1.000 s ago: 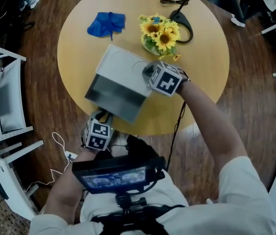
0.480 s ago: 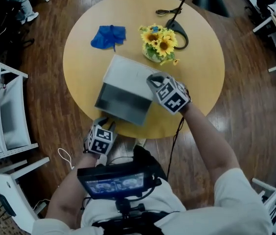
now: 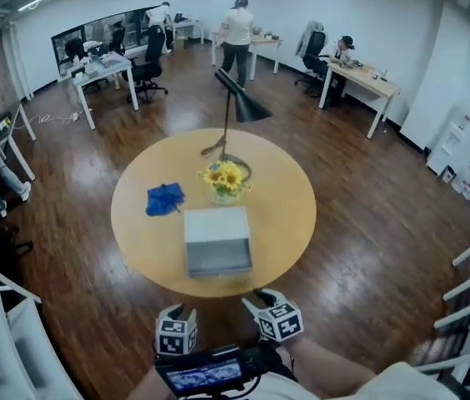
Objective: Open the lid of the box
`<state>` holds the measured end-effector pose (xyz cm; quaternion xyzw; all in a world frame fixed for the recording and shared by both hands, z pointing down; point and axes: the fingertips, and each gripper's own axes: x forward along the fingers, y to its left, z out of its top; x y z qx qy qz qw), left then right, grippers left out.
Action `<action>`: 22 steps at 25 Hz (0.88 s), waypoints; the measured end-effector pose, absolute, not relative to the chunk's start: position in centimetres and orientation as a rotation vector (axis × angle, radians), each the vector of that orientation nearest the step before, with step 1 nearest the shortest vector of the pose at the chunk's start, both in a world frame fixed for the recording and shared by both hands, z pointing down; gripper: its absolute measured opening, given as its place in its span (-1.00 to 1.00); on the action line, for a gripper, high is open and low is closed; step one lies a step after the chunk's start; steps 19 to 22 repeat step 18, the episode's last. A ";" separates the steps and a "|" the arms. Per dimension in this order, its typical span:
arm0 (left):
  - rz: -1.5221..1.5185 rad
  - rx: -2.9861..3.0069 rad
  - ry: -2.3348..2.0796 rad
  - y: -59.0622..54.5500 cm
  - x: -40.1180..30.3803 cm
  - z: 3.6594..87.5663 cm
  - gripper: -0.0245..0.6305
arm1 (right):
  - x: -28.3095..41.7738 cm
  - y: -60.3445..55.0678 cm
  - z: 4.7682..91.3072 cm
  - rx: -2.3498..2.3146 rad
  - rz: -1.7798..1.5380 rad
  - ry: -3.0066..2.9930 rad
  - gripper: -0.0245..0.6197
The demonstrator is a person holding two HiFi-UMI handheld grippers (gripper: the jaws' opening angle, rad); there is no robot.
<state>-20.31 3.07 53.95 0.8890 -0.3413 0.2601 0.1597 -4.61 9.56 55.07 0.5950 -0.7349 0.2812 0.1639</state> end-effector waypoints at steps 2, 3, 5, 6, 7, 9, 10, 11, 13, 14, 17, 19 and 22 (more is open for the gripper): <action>0.705 2.562 -0.952 3.5 -21.0 54.3 -0.56 | -6.2 11.8 55.3 1.713 0.797 -2.067 -0.40; 0.700 2.569 -0.939 3.9 -21.3 53.8 -0.56 | -6.6 12.9 55.2 1.720 0.789 -2.053 -0.41; 0.694 2.570 -0.922 4.6 -21.8 53.1 -0.57 | -7.0 14.6 54.8 1.730 0.773 -2.029 -0.42; 0.686 2.568 -0.920 4.7 -21.9 53.2 -0.57 | -7.1 15.1 54.7 1.732 0.764 -2.020 -0.44; 0.676 2.569 -0.920 4.9 -22.0 53.2 -0.57 | -7.1 15.6 54.6 1.734 0.755 -2.012 -0.44; 0.674 2.576 -0.910 5.5 -21.8 53.3 -0.57 | -6.7 16.4 54.7 1.750 0.744 -1.990 -0.48; 0.683 2.581 -0.901 5.8 -21.7 53.3 -0.57 | -6.5 16.8 54.8 1.762 0.741 -1.979 -0.48; 0.695 2.586 -0.892 6.1 -21.6 53.4 -0.57 | -6.6 17.0 54.8 1.768 0.739 -1.974 -0.48; 0.713 2.595 -0.870 6.4 -21.3 53.1 -0.57 | -6.7 17.1 54.7 1.768 0.736 -1.971 -0.48; 0.713 2.597 -0.861 6.5 -21.1 52.8 -0.57 | -6.6 17.1 54.5 1.765 0.733 -1.968 -0.48; 0.702 2.598 -0.861 6.5 -20.4 51.9 -0.57 | -6.1 16.5 53.7 1.758 0.713 -1.963 -0.48; 0.699 2.598 -0.865 6.4 -20.3 51.6 -0.57 | -5.9 16.3 53.5 1.757 0.706 -1.963 -0.48; 0.699 2.598 -0.865 6.4 -20.3 51.6 -0.57 | -5.9 16.3 53.5 1.757 0.706 -1.963 -0.48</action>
